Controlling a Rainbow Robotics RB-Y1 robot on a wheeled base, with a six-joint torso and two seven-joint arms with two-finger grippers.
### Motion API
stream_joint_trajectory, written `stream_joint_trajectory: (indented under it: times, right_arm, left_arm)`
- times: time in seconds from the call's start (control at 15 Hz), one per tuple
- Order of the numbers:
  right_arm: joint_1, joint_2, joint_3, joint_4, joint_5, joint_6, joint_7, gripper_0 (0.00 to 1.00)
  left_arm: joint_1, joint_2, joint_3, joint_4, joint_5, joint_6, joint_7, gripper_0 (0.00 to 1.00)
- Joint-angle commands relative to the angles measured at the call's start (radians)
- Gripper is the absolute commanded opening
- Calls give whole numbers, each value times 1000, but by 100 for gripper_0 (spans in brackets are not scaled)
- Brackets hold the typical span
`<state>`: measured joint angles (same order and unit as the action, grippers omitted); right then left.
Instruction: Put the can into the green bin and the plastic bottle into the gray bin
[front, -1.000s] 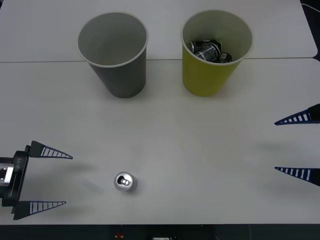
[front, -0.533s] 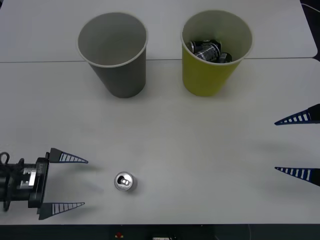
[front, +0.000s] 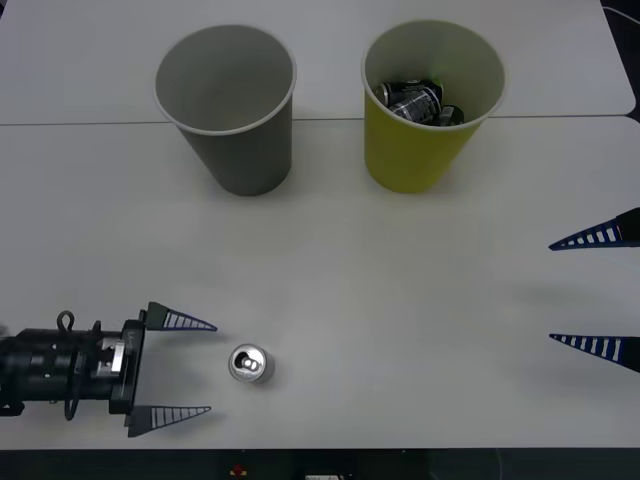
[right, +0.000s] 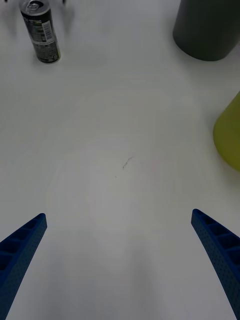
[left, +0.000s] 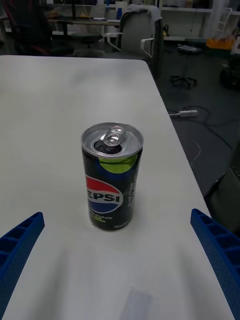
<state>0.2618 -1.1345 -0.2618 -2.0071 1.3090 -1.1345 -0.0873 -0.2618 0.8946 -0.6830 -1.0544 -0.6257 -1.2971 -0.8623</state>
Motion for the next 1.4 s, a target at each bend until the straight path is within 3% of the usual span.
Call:
stream_joint_trajectory:
  times: [0.07,0.53,0.8,0.87,0.93,1.0,1.4]
  right_arm:
    - [0,0,0,0,0,0,0,100]
    - [0,0,0,0,0,0,0,100]
    - [0,0,0,0,0,0,0,100]
    - [0,0,0,0,0,0,0,100]
    - [0,0,0,0,0,0,0,100]
    - [0,0,0,0,0,0,0,100]
    - [0,0,0,0,0,0,0,100]
  left_arm:
    - [-28,-37,-47,10,18,30,-12,100]
    - [-59,-135,-93,11,26,127,-24,100]
    - [-62,-151,-101,11,27,150,-23,100]
    - [-63,-149,-99,11,27,151,-23,91]
    - [-63,-149,-99,11,27,150,-23,50]
    - [-63,-151,-101,13,27,151,-21,0]
    - [-62,-154,-102,14,27,151,-18,0]
